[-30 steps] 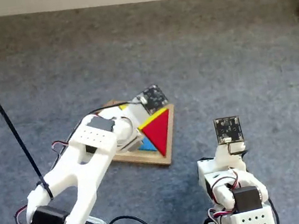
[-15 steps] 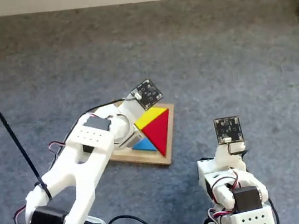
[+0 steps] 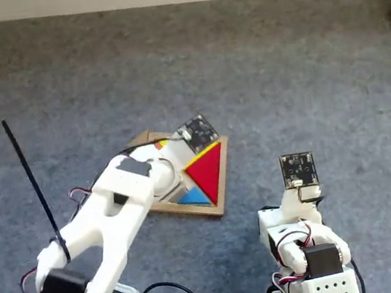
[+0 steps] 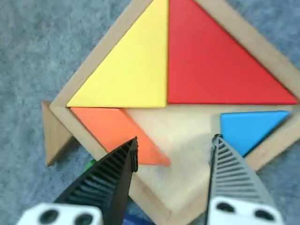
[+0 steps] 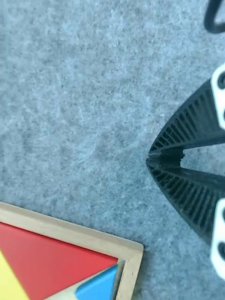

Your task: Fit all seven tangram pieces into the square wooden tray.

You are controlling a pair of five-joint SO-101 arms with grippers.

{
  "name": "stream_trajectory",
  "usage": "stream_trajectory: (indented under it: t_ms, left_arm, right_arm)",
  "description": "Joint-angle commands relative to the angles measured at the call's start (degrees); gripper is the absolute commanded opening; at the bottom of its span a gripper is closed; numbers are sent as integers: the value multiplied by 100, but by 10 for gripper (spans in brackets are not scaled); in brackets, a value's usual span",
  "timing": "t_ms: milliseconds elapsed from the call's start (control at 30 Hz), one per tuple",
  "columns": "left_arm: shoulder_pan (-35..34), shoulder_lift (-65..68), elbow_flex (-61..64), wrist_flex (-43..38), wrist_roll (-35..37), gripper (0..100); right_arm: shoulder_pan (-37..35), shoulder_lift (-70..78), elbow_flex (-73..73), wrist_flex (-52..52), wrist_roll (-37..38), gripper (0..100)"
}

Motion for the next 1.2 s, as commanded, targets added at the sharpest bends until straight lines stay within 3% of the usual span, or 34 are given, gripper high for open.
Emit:
stream_trajectory:
  t_ms: [0,333,567,700,867,1167]
  left_arm:
    - [470,-514,189,-79,26,252]
    - [303,-576,145,-105,299,252]
    - [-752,-1200,-251,-105,1240,252]
    - [-1130,-1095,-558,-88,1389,252]
    - [-1473,-488,-1112,-79,1389,201]
    - [-1859,1701,-2721,-53,1363,200]
  right_arm:
    - [-48,-110,646,22,53,10]
    - [-48,-110,646,22,53,10]
    - [-48,-110,646,22,53,10]
    - [-48,-110,646,22,53,10]
    - [-48,-110,646,22,53,10]
    - [-57,-101,646,22,53,10]
